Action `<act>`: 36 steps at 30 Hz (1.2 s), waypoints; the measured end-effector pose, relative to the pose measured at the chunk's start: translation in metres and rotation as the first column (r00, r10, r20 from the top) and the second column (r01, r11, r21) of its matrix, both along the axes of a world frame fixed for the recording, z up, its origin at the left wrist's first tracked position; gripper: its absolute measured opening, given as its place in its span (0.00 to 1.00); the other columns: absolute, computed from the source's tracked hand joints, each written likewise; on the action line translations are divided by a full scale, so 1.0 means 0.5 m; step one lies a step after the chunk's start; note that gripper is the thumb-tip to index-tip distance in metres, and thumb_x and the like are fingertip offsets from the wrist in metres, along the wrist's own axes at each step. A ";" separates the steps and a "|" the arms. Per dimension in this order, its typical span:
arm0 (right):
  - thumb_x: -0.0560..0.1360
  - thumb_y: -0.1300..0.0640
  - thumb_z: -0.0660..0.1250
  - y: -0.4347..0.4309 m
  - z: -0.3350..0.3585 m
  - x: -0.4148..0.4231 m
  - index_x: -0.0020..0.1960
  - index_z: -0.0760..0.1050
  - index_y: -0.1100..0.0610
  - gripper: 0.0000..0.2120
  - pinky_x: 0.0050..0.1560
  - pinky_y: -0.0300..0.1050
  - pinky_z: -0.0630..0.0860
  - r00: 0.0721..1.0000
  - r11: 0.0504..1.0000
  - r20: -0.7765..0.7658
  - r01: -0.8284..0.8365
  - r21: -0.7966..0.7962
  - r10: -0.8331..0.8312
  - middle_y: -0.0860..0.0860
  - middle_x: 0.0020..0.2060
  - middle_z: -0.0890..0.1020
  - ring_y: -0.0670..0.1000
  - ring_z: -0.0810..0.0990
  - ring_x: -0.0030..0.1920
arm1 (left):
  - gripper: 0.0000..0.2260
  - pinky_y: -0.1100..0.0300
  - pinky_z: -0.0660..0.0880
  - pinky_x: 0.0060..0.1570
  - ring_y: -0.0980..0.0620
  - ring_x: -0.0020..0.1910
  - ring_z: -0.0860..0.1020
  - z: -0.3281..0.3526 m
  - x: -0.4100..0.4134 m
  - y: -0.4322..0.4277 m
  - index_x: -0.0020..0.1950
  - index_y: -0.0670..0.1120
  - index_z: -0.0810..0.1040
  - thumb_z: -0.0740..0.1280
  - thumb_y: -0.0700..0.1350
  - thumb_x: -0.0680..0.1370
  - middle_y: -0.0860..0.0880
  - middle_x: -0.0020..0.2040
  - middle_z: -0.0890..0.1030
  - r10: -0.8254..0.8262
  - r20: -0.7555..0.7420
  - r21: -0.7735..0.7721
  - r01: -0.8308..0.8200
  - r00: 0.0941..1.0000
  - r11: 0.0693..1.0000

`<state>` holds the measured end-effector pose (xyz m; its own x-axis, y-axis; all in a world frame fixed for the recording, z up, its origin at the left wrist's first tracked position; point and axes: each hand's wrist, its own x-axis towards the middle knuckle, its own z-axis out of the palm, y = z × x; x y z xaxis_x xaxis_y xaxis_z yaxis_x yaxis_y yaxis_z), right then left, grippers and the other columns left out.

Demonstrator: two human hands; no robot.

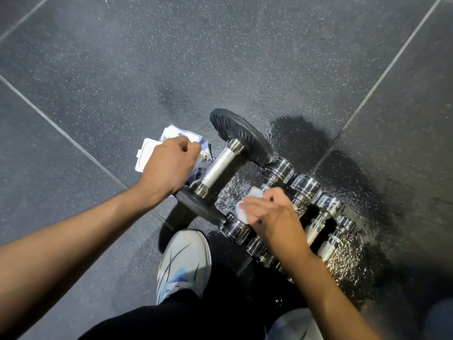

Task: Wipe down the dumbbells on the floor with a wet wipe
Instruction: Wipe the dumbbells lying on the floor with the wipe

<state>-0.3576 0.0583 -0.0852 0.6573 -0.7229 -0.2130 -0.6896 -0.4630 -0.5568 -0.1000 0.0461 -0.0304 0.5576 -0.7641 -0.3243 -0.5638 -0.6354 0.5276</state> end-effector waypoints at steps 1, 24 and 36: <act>0.74 0.63 0.74 -0.006 -0.001 0.000 0.57 0.84 0.49 0.14 0.48 0.32 0.79 0.997 0.996 0.000 0.073 -0.051 -0.073 0.44 0.56 0.84 0.46 0.75 0.55 | 0.19 0.55 0.64 0.33 0.48 0.30 0.69 -0.001 0.000 0.000 0.31 0.47 0.67 0.62 0.52 0.80 0.50 0.28 0.71 -0.002 -0.002 0.000 0.002 1.000 1.000; 0.74 0.69 0.70 0.029 -0.025 0.011 0.61 0.83 0.54 0.19 0.59 0.18 0.63 0.953 0.954 0.038 0.301 -0.010 -0.300 0.50 0.62 0.81 0.42 0.76 0.59 | 0.18 0.57 0.64 0.32 0.51 0.28 0.71 0.017 -0.013 0.004 0.32 0.46 0.69 0.61 0.51 0.81 0.56 0.22 0.74 -0.026 0.002 0.016 0.026 1.000 1.000; 0.73 0.67 0.74 0.046 -0.009 0.020 0.58 0.84 0.52 0.17 0.51 0.40 0.81 0.930 0.934 0.116 0.355 -0.038 -0.349 0.44 0.56 0.81 0.44 0.78 0.52 | 0.18 0.54 0.72 0.37 0.46 0.32 0.74 0.015 -0.017 0.004 0.34 0.46 0.70 0.61 0.53 0.81 0.48 0.30 0.76 -0.091 0.028 0.017 0.090 0.995 0.996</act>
